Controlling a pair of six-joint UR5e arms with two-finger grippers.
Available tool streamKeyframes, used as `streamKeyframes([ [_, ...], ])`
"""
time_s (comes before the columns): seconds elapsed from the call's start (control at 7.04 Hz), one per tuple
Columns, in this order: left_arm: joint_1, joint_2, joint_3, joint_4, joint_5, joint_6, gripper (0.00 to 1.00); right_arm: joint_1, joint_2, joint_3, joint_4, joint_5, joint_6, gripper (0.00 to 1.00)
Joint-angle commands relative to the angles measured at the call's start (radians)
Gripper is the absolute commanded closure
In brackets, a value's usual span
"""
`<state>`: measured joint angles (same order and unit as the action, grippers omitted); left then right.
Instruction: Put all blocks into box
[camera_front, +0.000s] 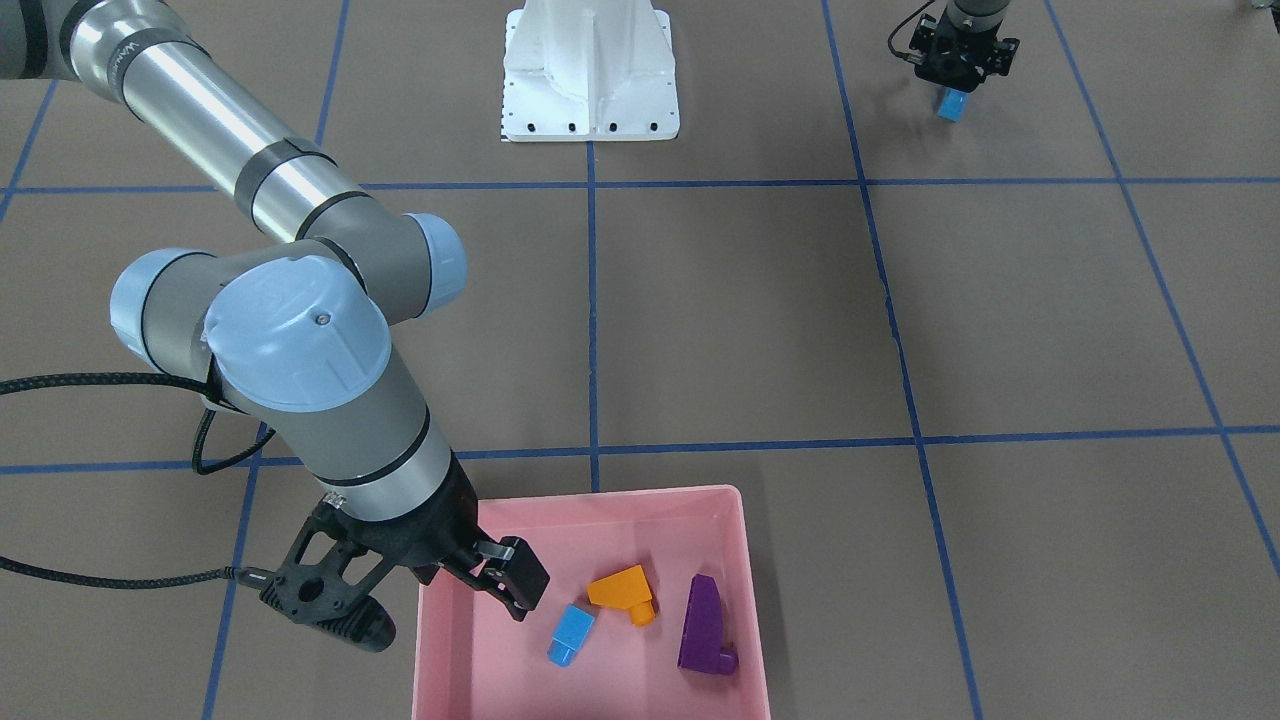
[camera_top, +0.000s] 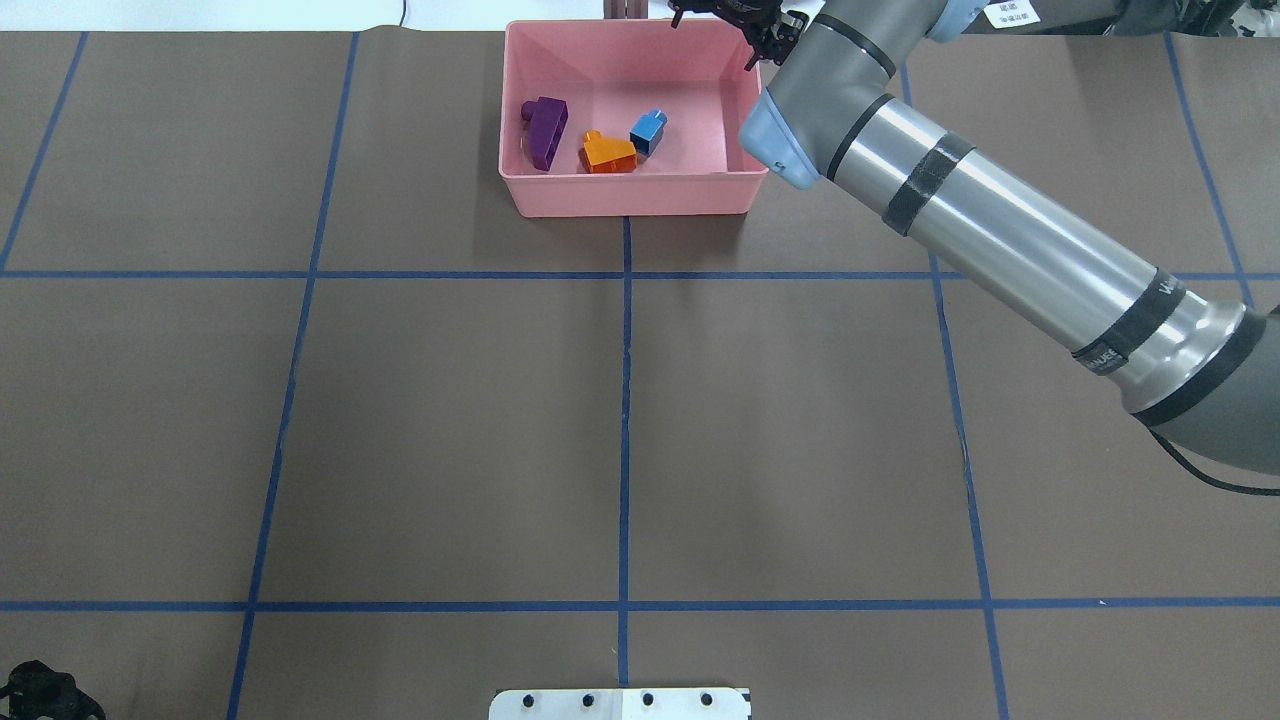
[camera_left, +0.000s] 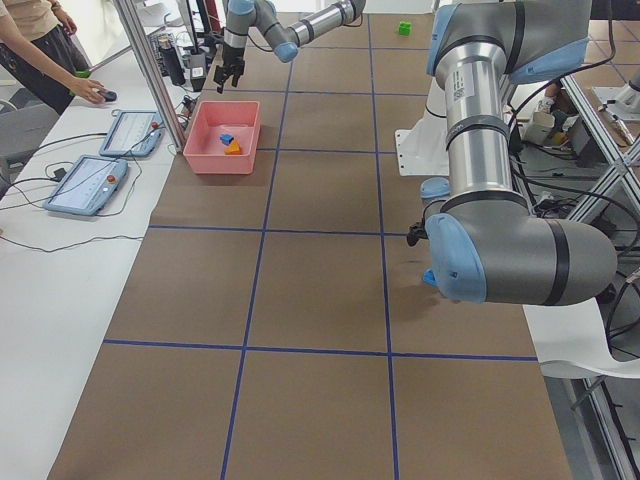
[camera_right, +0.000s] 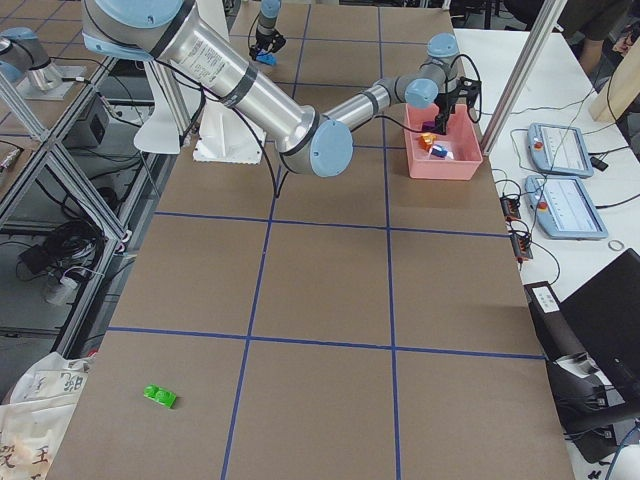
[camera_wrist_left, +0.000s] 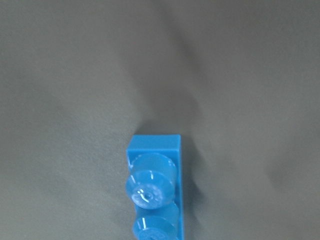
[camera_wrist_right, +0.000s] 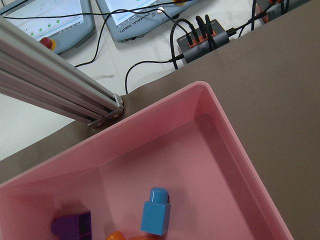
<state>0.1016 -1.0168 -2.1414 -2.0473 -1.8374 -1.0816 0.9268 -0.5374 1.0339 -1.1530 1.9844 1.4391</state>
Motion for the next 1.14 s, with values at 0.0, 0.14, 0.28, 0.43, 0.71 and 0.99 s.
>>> streamKeyframes([
  [0.0, 0.000, -0.006, 0.011, 0.001, 0.000, -0.003, 0.12, 0.001, -0.009, 0.009, -0.002, 0.001, 0.000, 0.00],
  [0.14, -0.002, -0.003, 0.012, 0.001, 0.000, 0.003, 0.13, 0.000, -0.010, 0.009, -0.004, 0.001, 0.000, 0.00],
  [0.28, -0.002, -0.003, 0.014, 0.001, 0.000, 0.003, 0.13, 0.000, -0.010, 0.009, -0.004, 0.001, 0.000, 0.00],
  [0.43, -0.003, -0.002, 0.018, 0.001, 0.000, 0.003, 0.13, 0.000, -0.012, 0.009, -0.002, 0.001, 0.000, 0.00],
  [0.71, -0.008, -0.005, 0.025, -0.001, -0.003, -0.004, 0.61, 0.001, -0.013, 0.009, -0.002, -0.001, 0.000, 0.00],
  [0.99, -0.041, 0.001, 0.008, -0.001, -0.008, -0.023, 1.00, 0.009, -0.015, 0.031, -0.011, 0.001, 0.000, 0.00],
])
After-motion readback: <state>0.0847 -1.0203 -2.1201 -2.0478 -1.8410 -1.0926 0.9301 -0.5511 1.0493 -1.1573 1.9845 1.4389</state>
